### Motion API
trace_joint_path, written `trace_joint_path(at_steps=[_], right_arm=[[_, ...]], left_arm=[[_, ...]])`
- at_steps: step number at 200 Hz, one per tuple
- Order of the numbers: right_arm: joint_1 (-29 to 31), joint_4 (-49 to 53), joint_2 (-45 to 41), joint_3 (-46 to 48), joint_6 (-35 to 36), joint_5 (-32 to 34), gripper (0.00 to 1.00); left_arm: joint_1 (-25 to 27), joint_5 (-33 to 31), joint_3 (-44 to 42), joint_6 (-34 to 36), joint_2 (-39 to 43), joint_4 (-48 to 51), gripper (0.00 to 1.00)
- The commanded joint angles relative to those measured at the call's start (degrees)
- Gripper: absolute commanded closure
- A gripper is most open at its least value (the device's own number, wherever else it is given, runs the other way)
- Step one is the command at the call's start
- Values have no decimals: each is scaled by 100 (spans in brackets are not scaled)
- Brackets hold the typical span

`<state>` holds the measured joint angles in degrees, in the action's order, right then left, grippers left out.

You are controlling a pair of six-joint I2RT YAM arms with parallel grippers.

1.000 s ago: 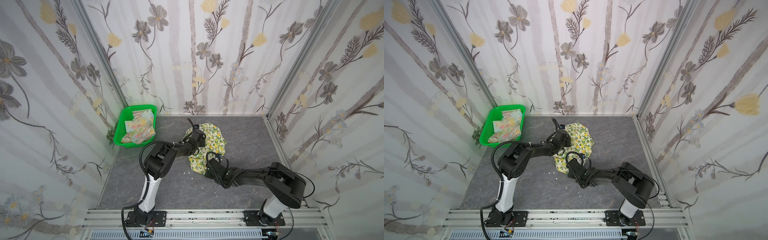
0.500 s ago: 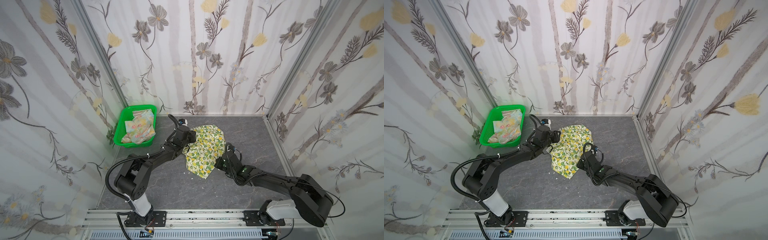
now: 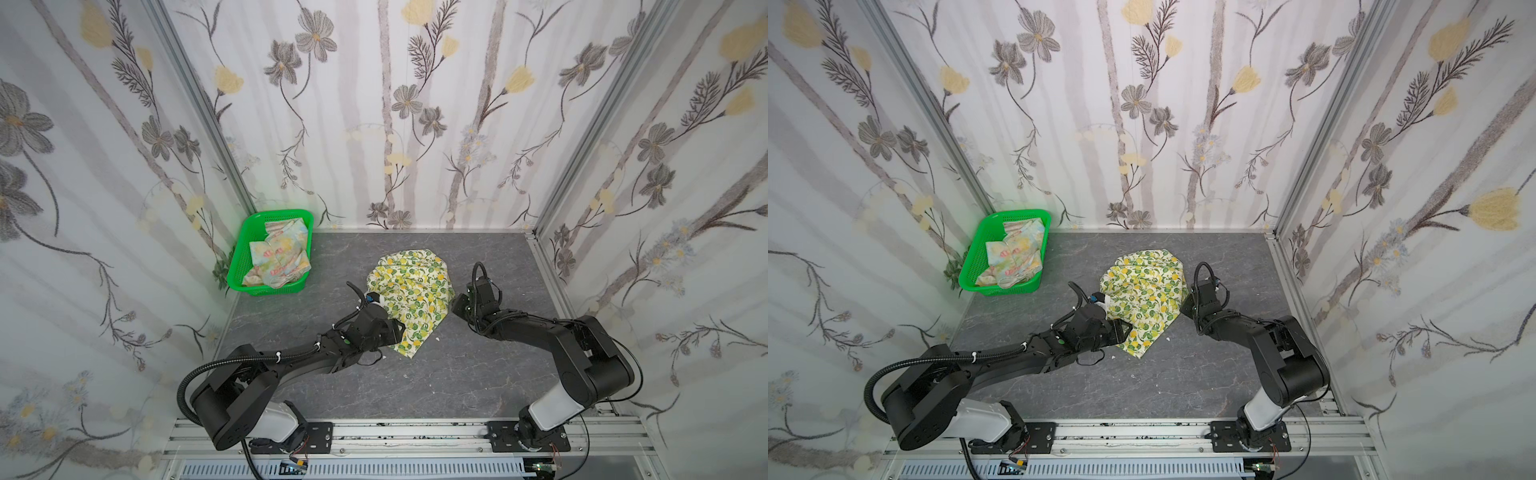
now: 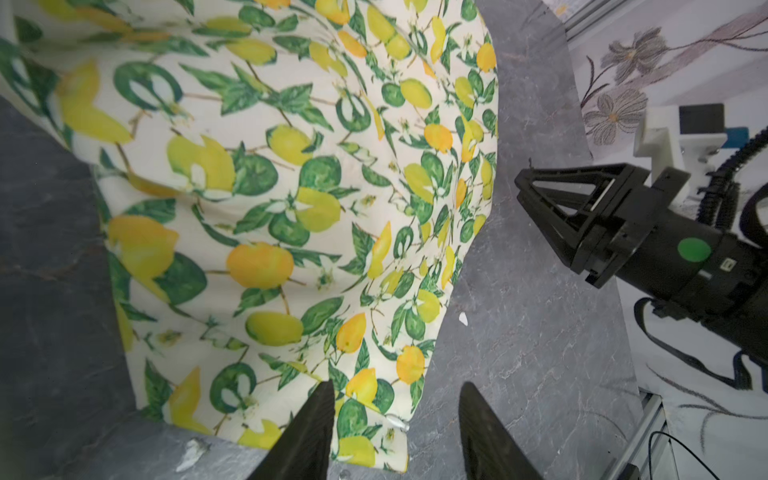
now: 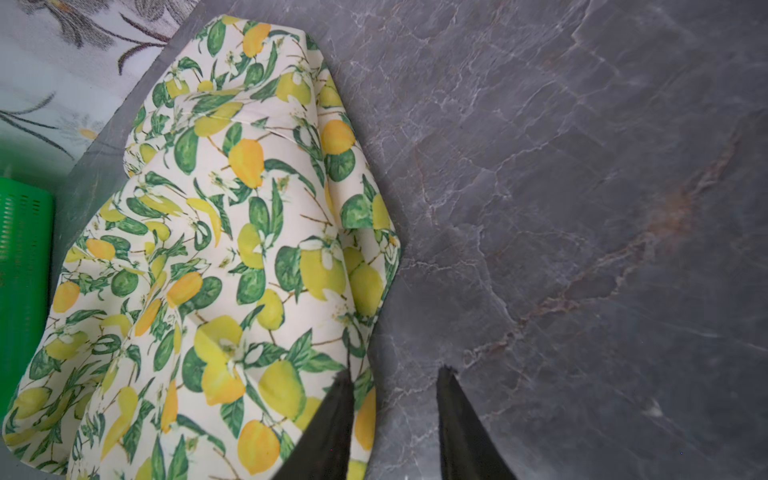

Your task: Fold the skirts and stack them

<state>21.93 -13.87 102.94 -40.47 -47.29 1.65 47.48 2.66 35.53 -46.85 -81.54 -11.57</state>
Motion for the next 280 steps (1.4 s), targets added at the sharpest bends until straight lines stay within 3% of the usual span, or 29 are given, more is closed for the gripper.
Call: trace_joint_path(at_steps=[1,27,140,216,257,280], right_arm=[[-24,-545,194,-180,195,-463,59],[-27,-538,275,-225,245,-470,55],[-23,-397,299,-225,283,-473,59],[-23,-385,55,-207,202,-464,61],[-22,-423,-26,-114,150,-451,61],[-23,-455,-44,-67,108,-449,61]], left_arm=[[247,142,32,-332,-172,-61,40],[507,360,112,-368,-485,-64,28],[849,412,-32,-623,-708,-21,34],[844,95,59,-948,-1074,10,52],[843,40,73,-983,-1264,54,55],[844,45,69,-1001,-1440,93,67]])
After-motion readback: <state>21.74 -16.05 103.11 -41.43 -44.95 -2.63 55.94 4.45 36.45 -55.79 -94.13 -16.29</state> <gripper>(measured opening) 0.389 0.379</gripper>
